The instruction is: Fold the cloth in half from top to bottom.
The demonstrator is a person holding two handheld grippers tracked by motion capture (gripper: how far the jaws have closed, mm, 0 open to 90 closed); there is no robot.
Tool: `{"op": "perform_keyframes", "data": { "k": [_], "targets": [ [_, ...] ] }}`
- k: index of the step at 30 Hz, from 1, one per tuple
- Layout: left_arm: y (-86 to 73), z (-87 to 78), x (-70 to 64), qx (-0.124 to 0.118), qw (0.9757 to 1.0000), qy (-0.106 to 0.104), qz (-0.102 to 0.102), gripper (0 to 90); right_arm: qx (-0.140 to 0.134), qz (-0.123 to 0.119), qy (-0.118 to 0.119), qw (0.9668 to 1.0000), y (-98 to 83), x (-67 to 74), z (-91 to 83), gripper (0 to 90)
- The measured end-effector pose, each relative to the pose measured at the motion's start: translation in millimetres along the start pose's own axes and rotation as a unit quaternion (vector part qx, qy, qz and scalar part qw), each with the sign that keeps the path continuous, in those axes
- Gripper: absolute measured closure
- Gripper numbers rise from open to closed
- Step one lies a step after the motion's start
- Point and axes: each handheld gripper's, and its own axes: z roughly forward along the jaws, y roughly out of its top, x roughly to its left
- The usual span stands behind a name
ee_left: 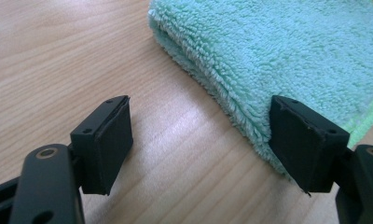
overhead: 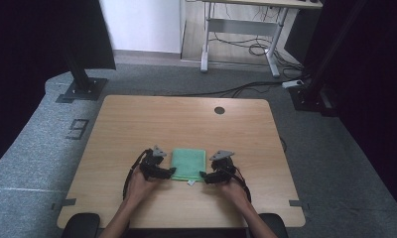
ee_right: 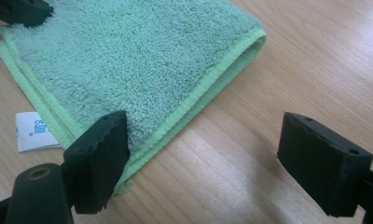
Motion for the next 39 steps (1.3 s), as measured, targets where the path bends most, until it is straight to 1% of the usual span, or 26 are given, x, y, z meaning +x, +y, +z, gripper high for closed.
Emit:
{"op": "perform_keyframes", "data": {
  "k": [11, 23, 29, 33, 39],
  "targets": [
    [6.5, 7.2, 4.9, -0.006, 1.0, 0.003, -0.005, 20.9, -0.002, 0.005, -0.008, 1.0, 3.7, -9.4, 4.0, 18.3],
    [17.1, 16.5, 14.9, -0.005, 0.9999, 0.007, -0.009, 18.4, -0.005, 0.02, -0.01, 0.9997, 8.0, -19.3, 10.3, 19.4],
    [19.6, 18.7, 17.4, -0.006, 0.9999, 0.008, -0.011, 18.5, -0.009, 0.024, -0.009, 0.9996, 10.0, -24.6, 13.6, 19.9],
    [19.3, 19.0, 18.0, -0.008, 0.9999, 0.006, -0.009, 18.4, -0.006, 0.025, -0.005, 0.9997, 10.9, -24.5, 13.2, 21.3],
    [18.5, 19.8, 20.5, -0.011, 0.9999, 0.002, -0.009, 14.3, 0.007, 0.026, -0.006, 0.9996, 14.6, -24.1, 13.1, 21.3]
  ]
}}
